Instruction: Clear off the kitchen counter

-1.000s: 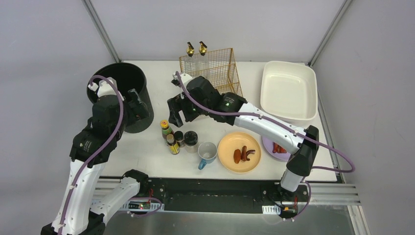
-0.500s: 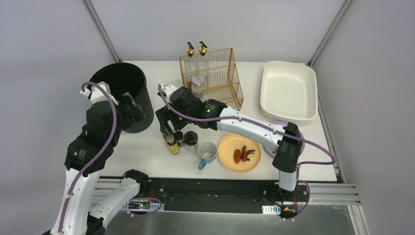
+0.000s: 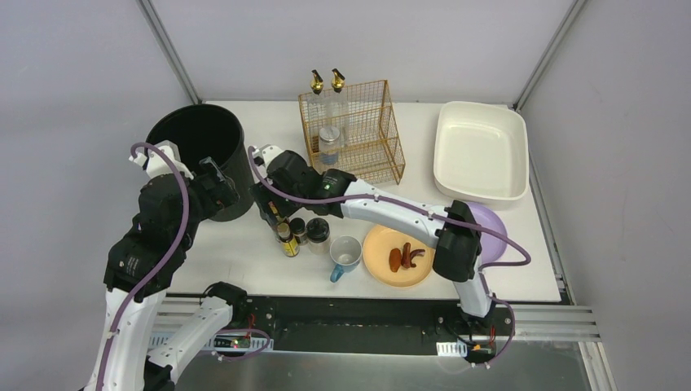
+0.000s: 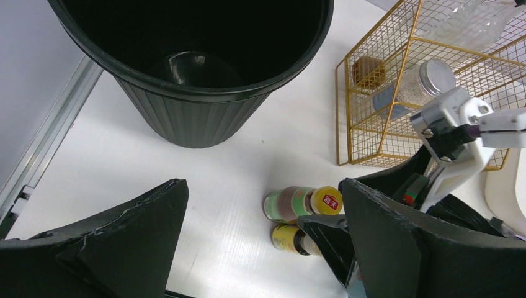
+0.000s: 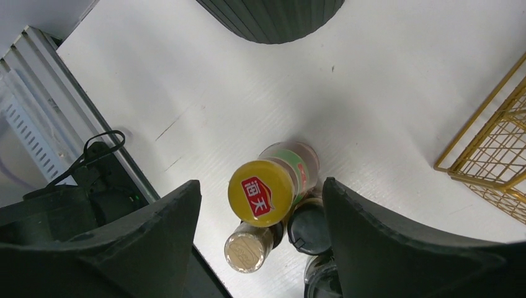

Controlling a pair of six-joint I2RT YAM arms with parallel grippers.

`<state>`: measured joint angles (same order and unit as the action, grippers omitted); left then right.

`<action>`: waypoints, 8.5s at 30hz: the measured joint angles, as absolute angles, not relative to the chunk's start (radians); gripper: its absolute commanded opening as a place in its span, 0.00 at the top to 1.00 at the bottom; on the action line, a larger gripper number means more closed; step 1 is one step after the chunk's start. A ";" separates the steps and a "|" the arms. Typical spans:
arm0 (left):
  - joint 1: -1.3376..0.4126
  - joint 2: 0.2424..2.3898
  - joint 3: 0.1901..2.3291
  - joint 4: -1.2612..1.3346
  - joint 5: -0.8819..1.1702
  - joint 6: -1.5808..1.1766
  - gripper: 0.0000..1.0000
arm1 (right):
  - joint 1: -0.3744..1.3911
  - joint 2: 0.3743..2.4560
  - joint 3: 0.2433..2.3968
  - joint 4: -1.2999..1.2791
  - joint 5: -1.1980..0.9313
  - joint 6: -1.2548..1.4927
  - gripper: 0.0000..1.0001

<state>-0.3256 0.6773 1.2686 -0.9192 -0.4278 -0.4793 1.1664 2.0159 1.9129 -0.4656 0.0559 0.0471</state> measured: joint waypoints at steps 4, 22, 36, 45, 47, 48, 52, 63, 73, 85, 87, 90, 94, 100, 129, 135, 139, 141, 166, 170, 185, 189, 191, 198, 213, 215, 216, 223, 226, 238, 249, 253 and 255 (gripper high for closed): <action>-0.326 0.677 1.266 -0.920 -0.428 -0.479 0.00 | 1.172 2.046 1.930 -0.461 0.065 0.041 0.34; -0.326 0.669 1.252 -0.922 -0.428 -0.479 0.00 | 1.190 2.074 1.954 -0.468 0.151 0.006 1.00; -0.326 0.669 1.248 -0.922 -0.428 -0.478 0.00 | 1.190 2.074 1.978 -0.485 0.205 -0.013 1.00; -0.326 0.671 1.247 -0.922 -0.428 -0.478 0.01 | 1.163 1.991 1.994 -0.493 0.223 -0.048 1.00; -0.326 0.675 1.247 -0.922 -0.428 -0.478 0.00 | 1.148 1.962 2.010 -0.508 0.229 -0.061 1.00; -0.326 0.677 1.247 -0.922 -0.427 -0.478 0.00 | 1.135 1.946 2.025 -0.516 0.233 -0.068 1.00; -0.326 0.687 1.247 -0.921 -0.427 -0.478 0.01 | 1.072 1.889 2.085 -0.537 0.248 -0.086 1.00; -0.326 0.713 1.247 -0.915 -0.421 -0.478 0.00 | 0.838 1.796 2.139 -0.540 0.285 -0.110 1.00; -0.326 0.719 1.247 -0.903 -0.420 -0.477 0.01 | 0.705 1.816 2.167 -0.553 0.273 -0.118 1.00; -0.326 0.719 1.247 -0.902 -0.420 -0.467 0.01 | 0.658 1.922 2.194 -0.521 0.241 -0.117 1.00; -0.326 0.719 1.247 -0.902 -0.420 -0.464 0.01 | 0.657 1.940 2.193 -0.519 0.235 -0.117 1.00; -0.326 0.718 1.247 -0.902 -0.420 -0.463 0.00 | 0.657 1.958 2.185 -0.512 0.227 -0.115 1.00; -0.326 0.718 1.246 -0.902 -0.419 -0.461 0.00 | 0.657 1.965 2.151 -0.504 0.223 -0.112 1.00; -0.326 0.718 1.246 -0.902 -0.419 -0.461 0.01 | 0.657 1.991 2.111 -0.496 0.223 -0.104 1.00; -0.326 0.718 1.239 -0.898 -0.399 -0.460 0.00 | 0.668 2.052 1.989 -0.413 0.216 -0.061 0.33; -0.326 0.720 1.239 -0.897 -0.395 -0.460 0.01 | 0.691 2.016 1.965 -0.408 0.223 -0.064 0.24; -0.326 0.720 1.239 -0.897 -0.394 -0.461 0.01 | 0.708 1.937 1.924 -0.409 0.230 -0.064 0.22; -0.326 0.720 1.239 -0.897 -0.394 -0.460 0.00 | 0.719 1.886 1.908 -0.409 0.235 -0.064 0.21; -0.326 0.720 1.239 -0.897 -0.394 -0.453 0.01 | 0.997 1.533 1.543 -0.439 0.054 0.068 0.11; -0.326 0.719 1.239 -0.897 -0.394 -0.453 0.00 | 1.044 1.545 1.541 -0.433 0.006 0.090 0.12; -0.326 0.696 1.239 -0.897 -0.394 -0.454 0.00 | 1.194 1.697 1.561 -0.447 -0.067 0.093 0.18; -0.326 0.690 1.239 -0.897 -0.394 -0.454 0.00 | 1.209 1.748 1.609 -0.446 -0.066 0.093 0.20; -0.326 0.688 1.239 -0.897 -0.394 -0.454 0.01 | 1.214 1.776 1.631 -0.446 -0.060 0.093 0.21; -0.326 0.684 1.239 -0.897 -0.394 -0.454 0.00 | 1.234 1.869 1.686 -0.447 0.012 0.089 0.22; -0.326 0.684 1.238 -0.897 -0.394 -0.454 0.00 | 1.236 1.934 1.704 -0.453 0.084 0.089 0.33; -0.326 0.683 1.235 -0.897 -0.394 -0.453 0.00 | 1.236 1.943 1.710 -0.451 0.090 0.089 0.38; -0.326 0.683 1.235 -0.897 -0.394 -0.453 0.00 | 1.236 1.948 1.711 -0.451 0.092 0.089 0.42; -0.326 0.683 1.234 -0.897 -0.394 -0.453 0.00 | 1.242 1.961 1.713 -0.450 0.093 0.085 0.59; -0.326 0.682 1.233 -0.897 -0.394 -0.453 0.01 | 1.245 1.961 1.713 -0.451 0.093 0.080 0.71; -0.326 0.679 1.228 -0.897 -0.394 -0.453 0.00 | 1.266 1.961 1.718 -0.453 0.062 0.072 1.00; -0.326 0.680 1.228 -0.897 -0.394 -0.453 0.00 | 1.275 1.797 1.719 -0.453 0.054 0.073 1.00; -0.326 0.681 1.228 -0.897 -0.394 -0.453 0.01 | 1.274 1.720 1.766 -0.461 0.094 0.040 1.00; -0.326 0.683 1.228 -0.897 -0.394 -0.453 0.00 | 1.272 1.692 1.794 -0.461 0.121 0.012 1.00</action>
